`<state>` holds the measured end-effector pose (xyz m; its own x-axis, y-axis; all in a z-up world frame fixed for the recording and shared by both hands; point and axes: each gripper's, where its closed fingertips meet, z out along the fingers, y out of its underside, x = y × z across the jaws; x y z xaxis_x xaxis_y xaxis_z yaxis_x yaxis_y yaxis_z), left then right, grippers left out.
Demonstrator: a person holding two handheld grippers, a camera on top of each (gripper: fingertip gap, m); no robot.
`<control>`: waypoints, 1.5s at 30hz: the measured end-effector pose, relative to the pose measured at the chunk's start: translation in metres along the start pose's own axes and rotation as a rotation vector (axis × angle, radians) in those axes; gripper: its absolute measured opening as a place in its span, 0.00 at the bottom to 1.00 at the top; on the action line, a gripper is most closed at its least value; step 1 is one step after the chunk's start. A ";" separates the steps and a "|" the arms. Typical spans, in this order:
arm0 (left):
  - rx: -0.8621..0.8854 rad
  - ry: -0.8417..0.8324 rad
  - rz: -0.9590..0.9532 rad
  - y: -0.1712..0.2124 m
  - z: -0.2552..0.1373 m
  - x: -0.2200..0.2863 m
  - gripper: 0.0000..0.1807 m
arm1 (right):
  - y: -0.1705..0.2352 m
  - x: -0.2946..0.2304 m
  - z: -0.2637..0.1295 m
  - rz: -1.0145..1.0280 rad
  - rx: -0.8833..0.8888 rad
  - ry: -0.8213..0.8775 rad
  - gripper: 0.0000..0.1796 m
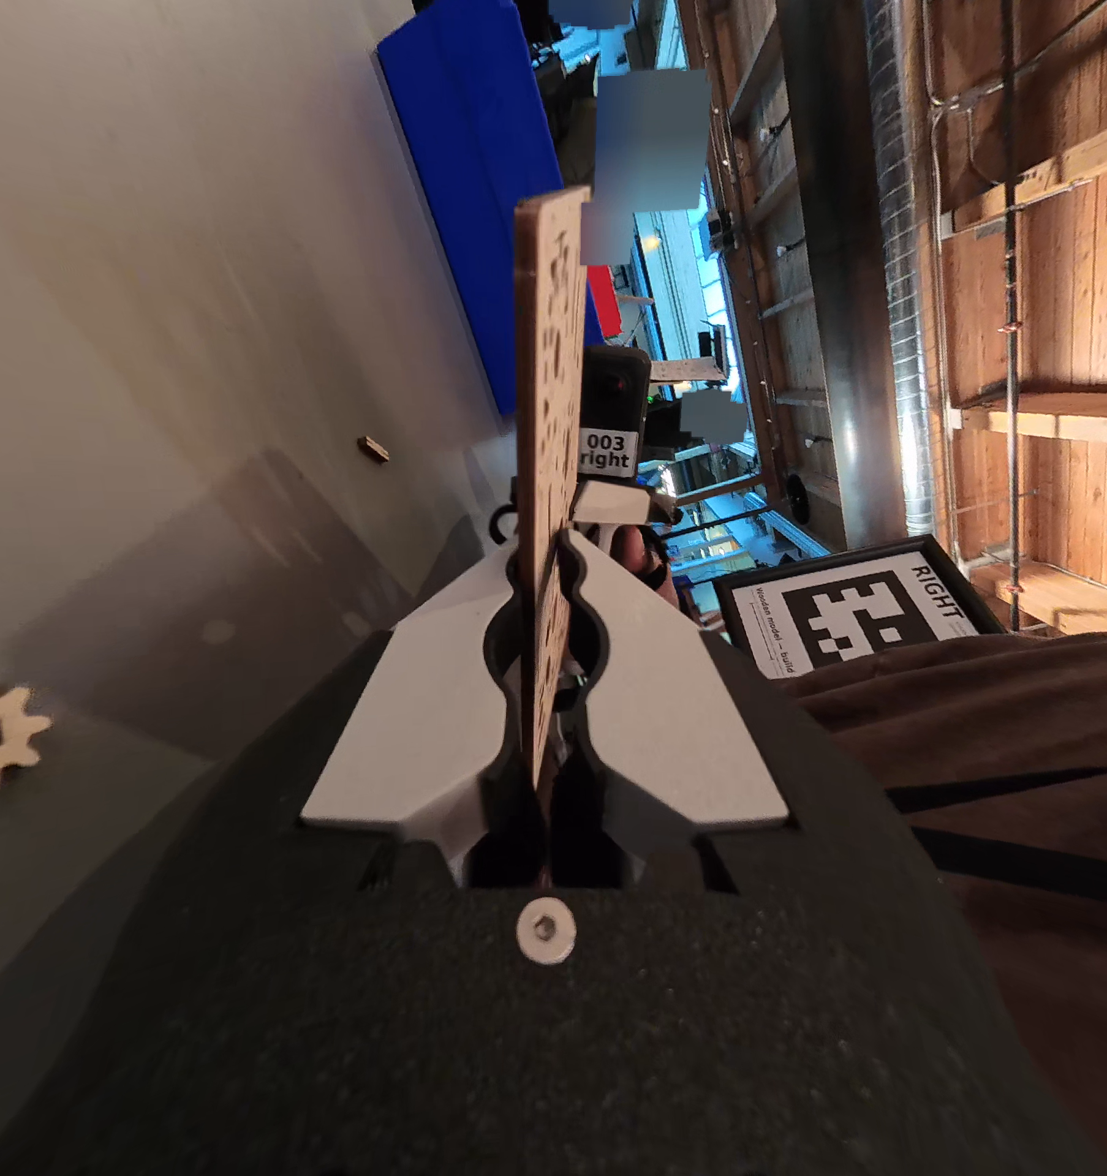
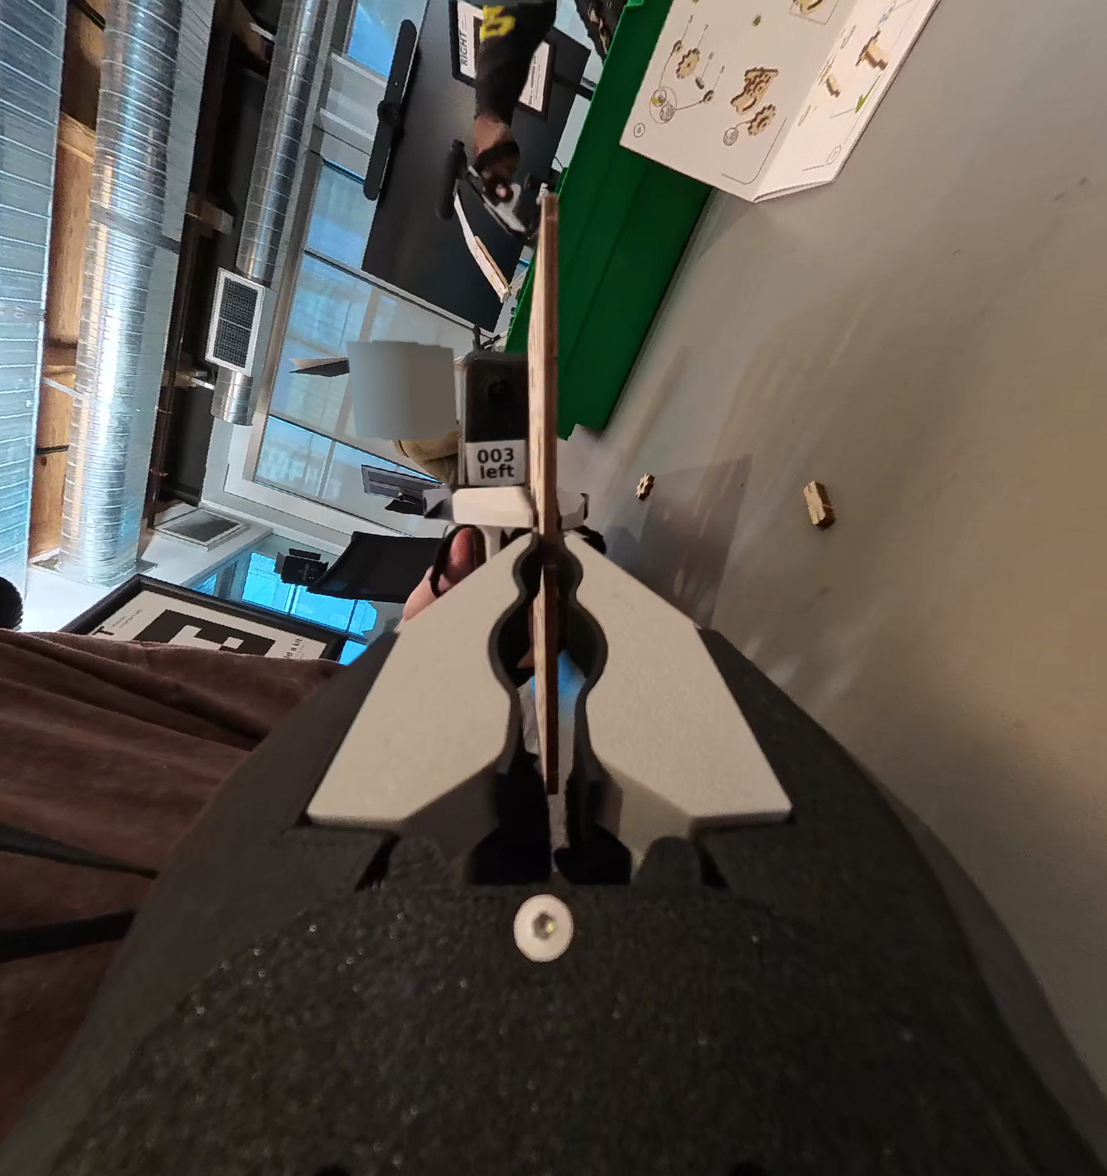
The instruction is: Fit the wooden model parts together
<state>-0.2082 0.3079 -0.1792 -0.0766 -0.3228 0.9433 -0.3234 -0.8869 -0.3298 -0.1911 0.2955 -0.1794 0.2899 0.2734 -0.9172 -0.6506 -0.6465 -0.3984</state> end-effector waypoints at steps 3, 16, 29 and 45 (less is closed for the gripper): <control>0.011 -0.022 0.036 0.000 0.000 0.001 0.01 | 0.000 0.001 0.000 0.008 0.000 0.004 0.02; -0.084 -0.083 0.097 0.012 0.000 -0.009 0.00 | 0.018 0.022 0.001 -0.252 -0.222 0.184 0.09; -0.089 -0.220 0.110 0.016 0.001 -0.028 0.01 | 0.023 0.045 0.002 -0.428 -0.293 0.434 0.12; -0.084 -0.187 0.184 0.017 0.002 -0.018 0.01 | 0.020 0.035 0.001 -0.346 -0.310 0.339 0.12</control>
<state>-0.2104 0.2979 -0.2021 0.0314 -0.5384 0.8421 -0.3979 -0.7796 -0.4837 -0.1949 0.2926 -0.2198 0.6915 0.2953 -0.6593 -0.2563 -0.7530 -0.6061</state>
